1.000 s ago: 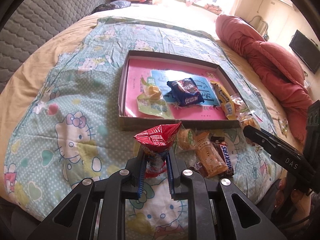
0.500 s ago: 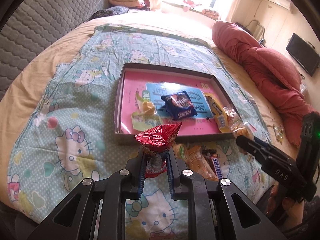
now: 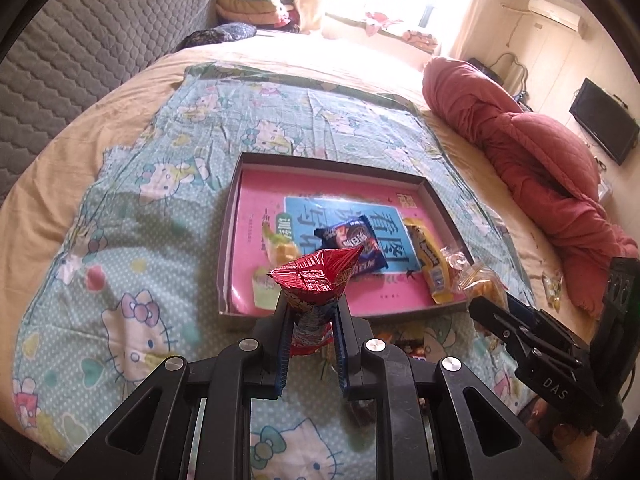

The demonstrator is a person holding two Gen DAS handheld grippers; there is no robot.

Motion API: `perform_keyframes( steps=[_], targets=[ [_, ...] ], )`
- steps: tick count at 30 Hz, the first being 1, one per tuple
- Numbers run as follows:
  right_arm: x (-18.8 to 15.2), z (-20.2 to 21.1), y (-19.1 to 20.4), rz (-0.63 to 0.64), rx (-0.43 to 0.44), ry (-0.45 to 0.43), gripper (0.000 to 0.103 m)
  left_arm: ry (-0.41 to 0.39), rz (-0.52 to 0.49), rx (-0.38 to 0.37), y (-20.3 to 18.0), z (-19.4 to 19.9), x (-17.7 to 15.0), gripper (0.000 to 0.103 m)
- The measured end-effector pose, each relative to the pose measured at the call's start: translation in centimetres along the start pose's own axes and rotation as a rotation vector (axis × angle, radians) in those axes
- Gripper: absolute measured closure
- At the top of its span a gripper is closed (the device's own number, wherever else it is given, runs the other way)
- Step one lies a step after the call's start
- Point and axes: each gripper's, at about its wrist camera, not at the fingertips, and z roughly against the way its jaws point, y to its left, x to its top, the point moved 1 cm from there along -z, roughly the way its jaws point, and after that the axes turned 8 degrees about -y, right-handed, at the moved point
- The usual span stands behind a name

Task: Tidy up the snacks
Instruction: 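Lift both held snacks and carry them over the tray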

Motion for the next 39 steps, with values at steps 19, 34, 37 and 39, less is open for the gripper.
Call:
perform_keyframes(
  steps=[19, 34, 37, 39],
  targets=[
    [2.0, 0.7, -0.3, 0.004, -0.048, -0.049, 0.056, -0.016, -0.03, -0.034, -2.3, -2.9, 2.0, 0.084],
    [3.3, -0.3, -0.4, -0.014, -0.105, -0.049, 0.056, -0.001, -0.038, -0.066, -1.7, -4.6, 3.1, 0.084],
    [3.3, -0.7, -0.3, -0.019, -0.108, -0.04, 0.056, 0.003, -0.031, -0.073, -1.2, -4.9, 3.1, 0.084],
    [3.3, -1.0, -0.1, -0.013, -0.112, -0.035, 0.056, 0.003, -0.032, -0.078, -1.0, -5.1, 3.1, 0.084]
  ],
)
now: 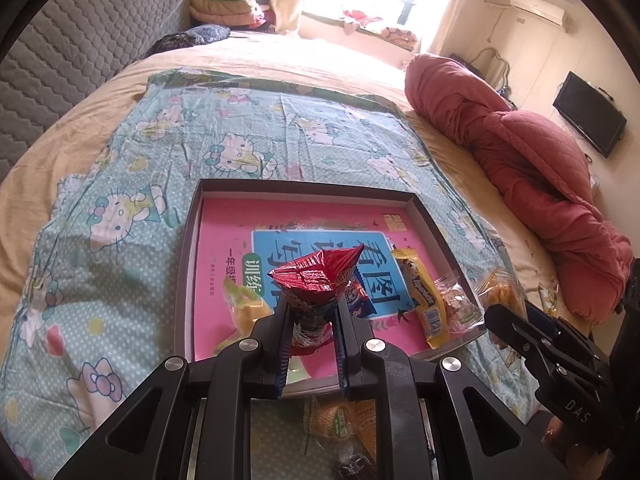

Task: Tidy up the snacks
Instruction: 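Lift both held snacks and carry them over the tray, then lower both held snacks down into the tray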

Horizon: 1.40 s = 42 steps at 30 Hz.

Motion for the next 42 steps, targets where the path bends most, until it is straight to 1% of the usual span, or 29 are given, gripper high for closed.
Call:
perform_keyframes(
  steps=[9, 15, 27, 34, 42],
  targets=[
    [0.2, -1.5, 0.8, 0.014, -0.011, 0.022, 0.056, -0.003, 0.005, -0.048, 1.0, -1.2, -0.5, 0.084],
    [0.2, -2.6, 1.2, 0.014, -0.021, 0.04, 0.056, 0.012, 0.016, -0.077, 1.4, -2.2, -1.1, 0.084],
    [0.1, -4.7, 1.7, 0.009, -0.03, 0.062, 0.056, -0.005, 0.025, -0.086, 1.8, -3.3, -0.9, 0.084],
    [0.1, -5.8, 1.9, 0.012, -0.036, 0.068, 0.056, 0.001, 0.014, -0.088, 1.8, -3.9, -1.1, 0.084],
    [-0.4, -7.5, 1.4, -0.016, -0.033, 0.1, 0.056, 0.012, 0.012, -0.097, 1.7, -4.3, -1.4, 0.084]
  ],
)
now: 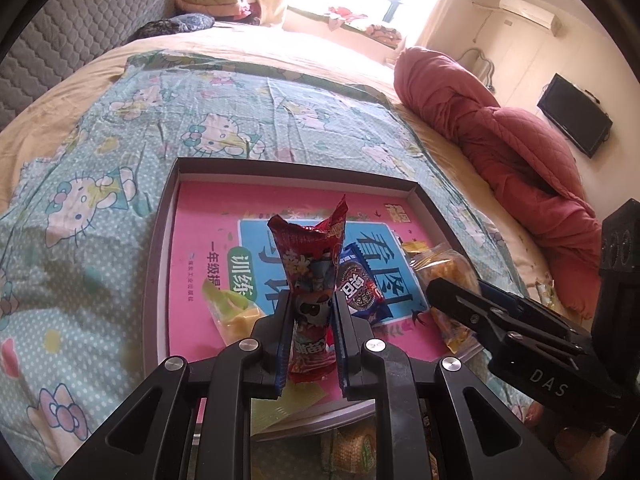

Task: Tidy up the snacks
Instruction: 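Lower both held snacks down into the tray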

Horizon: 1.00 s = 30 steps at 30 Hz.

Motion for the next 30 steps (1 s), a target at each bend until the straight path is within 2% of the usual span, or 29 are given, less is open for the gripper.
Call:
perform_keyframes(
  steps=[30],
  targets=[
    [-1.8, -2.8, -0.5, -0.021, 0.008, 0.088, 0.055, 0.038, -0.019, 0.014, -0.1, -1.1, -0.7, 0.084]
  ],
)
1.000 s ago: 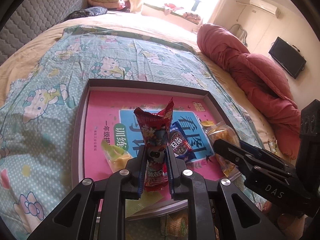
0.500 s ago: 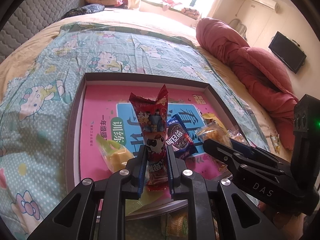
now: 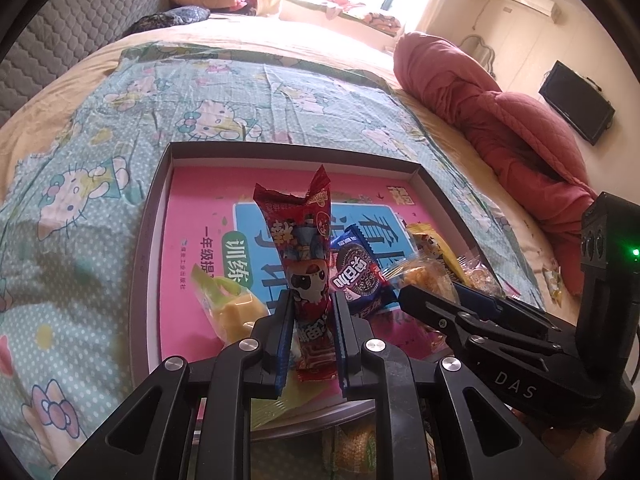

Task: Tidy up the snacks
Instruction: 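Lower both held snacks down into the tray, then open both grippers to release the snacks inside the tray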

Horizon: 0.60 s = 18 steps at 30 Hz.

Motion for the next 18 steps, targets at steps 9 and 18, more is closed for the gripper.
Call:
perform_keyframes(
  steps=[9, 18],
  targets=[
    [0.01, 0.04, -0.11, -0.004, -0.003, 0.003, 0.055, 0.006, 0.003, -0.001, -0.02, -0.04, 0.04, 0.084],
    [0.62, 0.43, 0.04, -0.005, -0.003, -0.01, 0.055, 0.01, 0.013, -0.005, 0.11, -0.09, 0.04, 0.084]
  ],
)
